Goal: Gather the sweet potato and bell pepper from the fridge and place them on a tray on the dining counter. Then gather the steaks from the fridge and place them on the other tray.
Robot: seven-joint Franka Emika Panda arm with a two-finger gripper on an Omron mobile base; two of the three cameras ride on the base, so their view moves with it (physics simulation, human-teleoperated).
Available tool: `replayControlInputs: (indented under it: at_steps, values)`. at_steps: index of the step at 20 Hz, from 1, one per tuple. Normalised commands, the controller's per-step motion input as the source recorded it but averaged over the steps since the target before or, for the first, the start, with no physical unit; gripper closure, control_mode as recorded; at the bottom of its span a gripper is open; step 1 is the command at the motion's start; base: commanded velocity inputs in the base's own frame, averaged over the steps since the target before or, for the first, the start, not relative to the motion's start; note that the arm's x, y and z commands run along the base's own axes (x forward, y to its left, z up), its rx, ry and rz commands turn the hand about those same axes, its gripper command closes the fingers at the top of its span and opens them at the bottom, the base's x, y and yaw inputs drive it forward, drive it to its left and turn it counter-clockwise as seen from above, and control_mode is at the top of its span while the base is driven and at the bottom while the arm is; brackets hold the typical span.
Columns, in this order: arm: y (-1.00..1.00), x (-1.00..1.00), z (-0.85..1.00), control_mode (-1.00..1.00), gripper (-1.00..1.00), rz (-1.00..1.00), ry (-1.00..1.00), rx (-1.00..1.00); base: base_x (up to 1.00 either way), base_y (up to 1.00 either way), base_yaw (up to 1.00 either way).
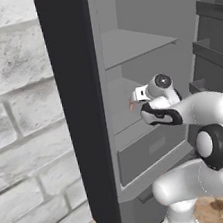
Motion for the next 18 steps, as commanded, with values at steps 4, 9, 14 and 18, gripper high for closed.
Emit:
replayControlInputs:
  at_steps: [4,9,14,18]
  values:
    - [0.00,0.15,-0.11,-1.00,-1.00,0.00,0.00,0.00,0.00,0.00,0.00]
    - [0.00,0.20,-0.03,-1.00,-1.00,0.00,0.00,0.00,0.00,0.00,0.00]
    - [0.00,0.33,-0.01,-1.00,-1.00,0.00,0.01,0.00,0.00,0.00,0.00]
    - [0.00,0.36,-0.07,-1.00,-1.00,0.00,0.02,0.00,0.00,0.00,0.00]
